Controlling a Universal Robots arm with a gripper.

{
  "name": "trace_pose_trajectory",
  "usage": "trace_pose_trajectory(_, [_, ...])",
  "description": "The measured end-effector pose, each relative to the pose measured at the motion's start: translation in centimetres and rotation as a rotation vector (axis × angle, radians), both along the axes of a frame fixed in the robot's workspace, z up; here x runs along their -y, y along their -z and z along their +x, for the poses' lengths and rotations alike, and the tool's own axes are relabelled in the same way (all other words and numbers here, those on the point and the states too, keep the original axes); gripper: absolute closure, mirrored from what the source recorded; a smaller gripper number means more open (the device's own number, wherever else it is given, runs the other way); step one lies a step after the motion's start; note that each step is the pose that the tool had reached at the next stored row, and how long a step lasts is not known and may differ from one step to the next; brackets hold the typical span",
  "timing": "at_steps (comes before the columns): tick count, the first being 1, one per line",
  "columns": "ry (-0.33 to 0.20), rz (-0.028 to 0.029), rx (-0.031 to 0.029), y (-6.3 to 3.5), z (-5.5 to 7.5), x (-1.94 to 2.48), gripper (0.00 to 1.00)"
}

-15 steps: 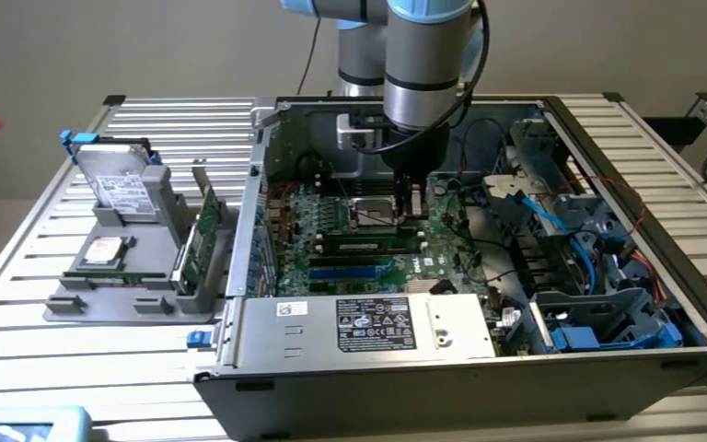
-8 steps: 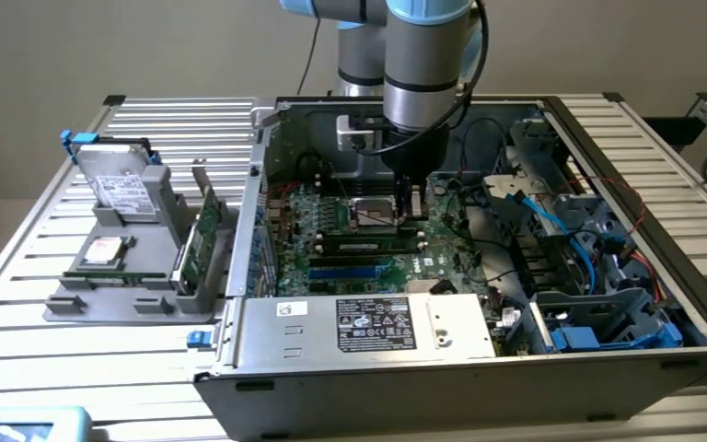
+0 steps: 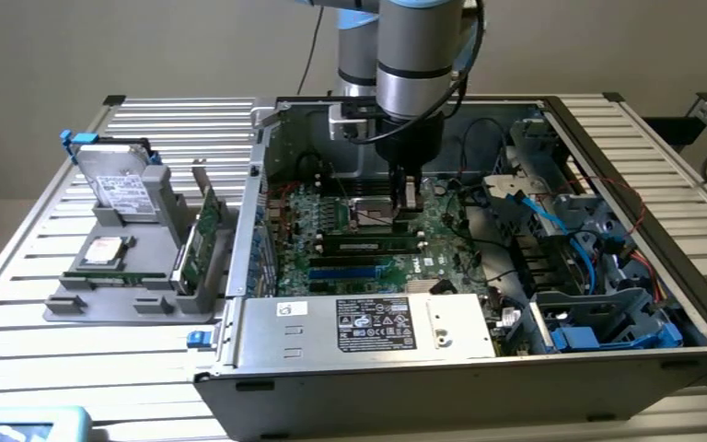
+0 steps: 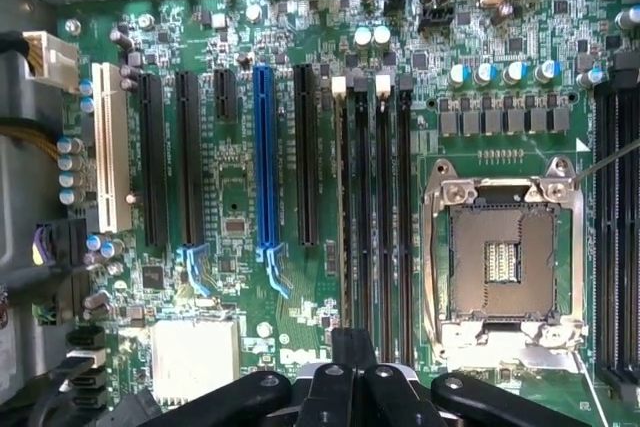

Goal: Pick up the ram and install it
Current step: 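Press down the ram until it locks into place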

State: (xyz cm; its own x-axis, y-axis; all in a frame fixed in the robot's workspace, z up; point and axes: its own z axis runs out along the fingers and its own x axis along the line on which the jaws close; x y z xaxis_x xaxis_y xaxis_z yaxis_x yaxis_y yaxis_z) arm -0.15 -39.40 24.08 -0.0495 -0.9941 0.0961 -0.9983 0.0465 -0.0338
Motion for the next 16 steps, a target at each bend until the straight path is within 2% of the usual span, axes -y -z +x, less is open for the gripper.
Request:
trace_pose_trajectory(6, [0.000,-0.0001,0.0002,-0.19,-2.1,0.00,0.89])
trace_pose_trajectory(16, [0.000,0.0000,0.0063,-0.19,-6.4,0.00,0.89])
